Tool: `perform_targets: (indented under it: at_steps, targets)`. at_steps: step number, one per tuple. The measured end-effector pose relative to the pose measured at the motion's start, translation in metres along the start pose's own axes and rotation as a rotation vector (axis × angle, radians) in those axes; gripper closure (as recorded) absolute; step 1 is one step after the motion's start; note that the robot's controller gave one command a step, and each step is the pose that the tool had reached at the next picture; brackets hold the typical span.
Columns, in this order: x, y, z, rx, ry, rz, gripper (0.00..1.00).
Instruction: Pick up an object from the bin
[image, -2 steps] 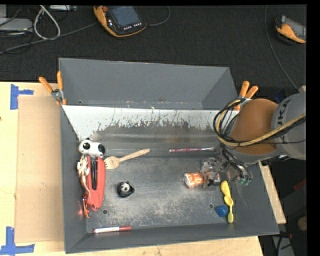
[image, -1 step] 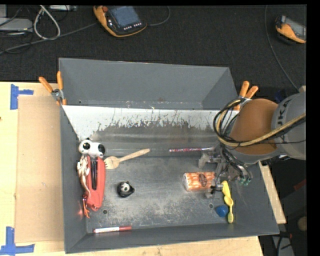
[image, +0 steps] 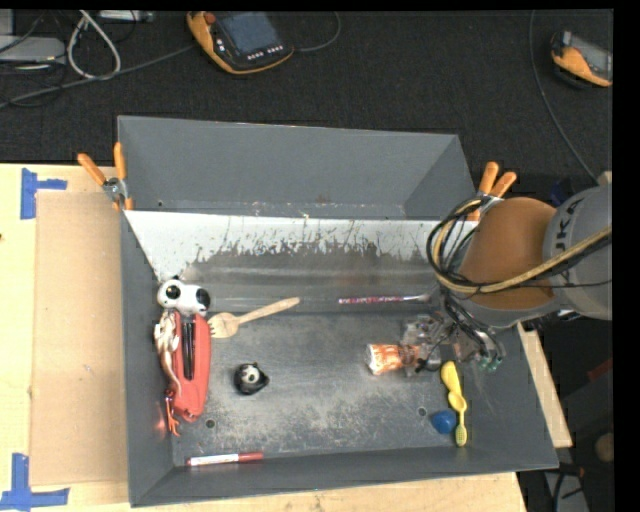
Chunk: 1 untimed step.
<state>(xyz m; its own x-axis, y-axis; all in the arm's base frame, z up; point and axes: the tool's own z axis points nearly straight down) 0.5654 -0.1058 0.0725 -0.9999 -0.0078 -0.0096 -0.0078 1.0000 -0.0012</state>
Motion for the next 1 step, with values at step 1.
perform_targets:
  at_steps: [1]
  targets:
    - [0.0,-0.0001,0.0,0.0,0.0,-0.001,0.0]
